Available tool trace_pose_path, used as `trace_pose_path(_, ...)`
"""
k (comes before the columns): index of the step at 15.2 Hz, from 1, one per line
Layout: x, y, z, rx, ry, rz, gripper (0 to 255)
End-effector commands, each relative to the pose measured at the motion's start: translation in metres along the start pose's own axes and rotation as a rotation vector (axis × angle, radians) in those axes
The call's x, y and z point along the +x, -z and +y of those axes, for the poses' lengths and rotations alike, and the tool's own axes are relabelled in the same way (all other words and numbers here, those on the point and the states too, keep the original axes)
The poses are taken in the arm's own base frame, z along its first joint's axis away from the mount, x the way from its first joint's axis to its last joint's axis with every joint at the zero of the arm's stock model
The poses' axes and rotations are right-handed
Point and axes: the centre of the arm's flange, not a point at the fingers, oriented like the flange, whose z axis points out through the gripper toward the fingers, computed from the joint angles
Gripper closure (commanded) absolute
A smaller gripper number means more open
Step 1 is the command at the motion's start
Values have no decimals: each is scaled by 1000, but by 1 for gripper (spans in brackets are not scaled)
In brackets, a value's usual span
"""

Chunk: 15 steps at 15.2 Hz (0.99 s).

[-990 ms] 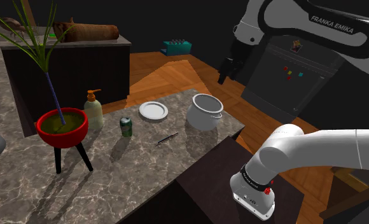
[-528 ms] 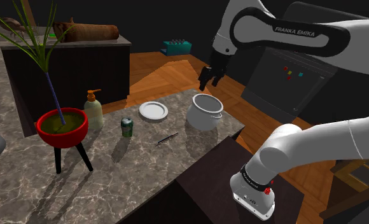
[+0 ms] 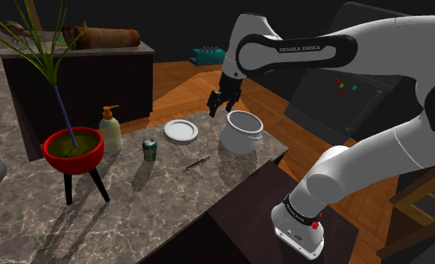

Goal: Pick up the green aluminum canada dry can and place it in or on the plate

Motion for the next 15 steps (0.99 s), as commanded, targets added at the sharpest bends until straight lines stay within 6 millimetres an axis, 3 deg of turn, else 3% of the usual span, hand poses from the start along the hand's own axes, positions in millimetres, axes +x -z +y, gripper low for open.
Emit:
trace_pose_path(1, 18, -21, -12, 5, -1, 0, 0)
trace_pose_path(15, 127, -149, -87, 35, -9, -11, 0)
